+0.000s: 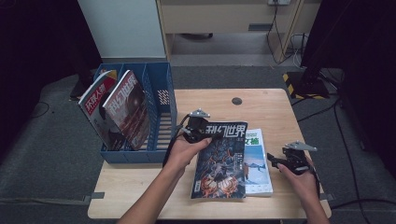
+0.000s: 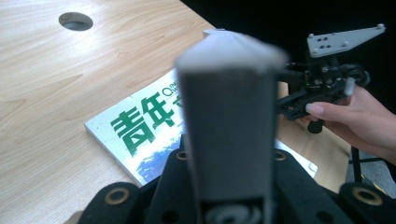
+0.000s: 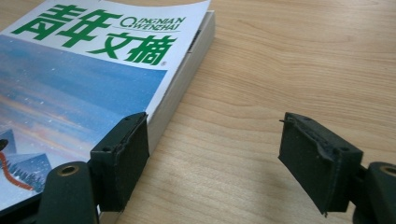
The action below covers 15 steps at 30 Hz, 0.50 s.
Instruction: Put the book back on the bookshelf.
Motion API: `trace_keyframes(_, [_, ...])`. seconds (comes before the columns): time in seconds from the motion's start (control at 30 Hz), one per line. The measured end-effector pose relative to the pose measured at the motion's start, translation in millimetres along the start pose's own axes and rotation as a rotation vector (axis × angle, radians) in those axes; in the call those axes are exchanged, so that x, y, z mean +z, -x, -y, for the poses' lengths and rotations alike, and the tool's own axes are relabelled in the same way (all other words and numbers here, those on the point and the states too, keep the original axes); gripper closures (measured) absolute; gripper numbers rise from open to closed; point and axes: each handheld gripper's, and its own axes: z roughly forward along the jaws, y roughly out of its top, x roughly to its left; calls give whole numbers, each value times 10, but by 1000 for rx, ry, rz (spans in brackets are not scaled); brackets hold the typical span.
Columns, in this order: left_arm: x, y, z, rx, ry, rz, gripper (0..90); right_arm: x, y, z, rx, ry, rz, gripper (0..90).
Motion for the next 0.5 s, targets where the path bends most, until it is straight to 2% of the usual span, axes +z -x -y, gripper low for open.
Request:
trace_keyframes(0.27, [-277, 24, -114, 22, 44, -26, 821, -16, 85, 17, 36, -1, 45, 238])
trace_keyframes(0.37, [-407, 5, -167, 21, 72, -47, 822, -2, 95, 30, 26, -15, 68, 237])
trace_keyframes(0.5, [-576, -30, -225, 9, 109, -68, 822, 2, 100, 39, 16, -26, 76, 234])
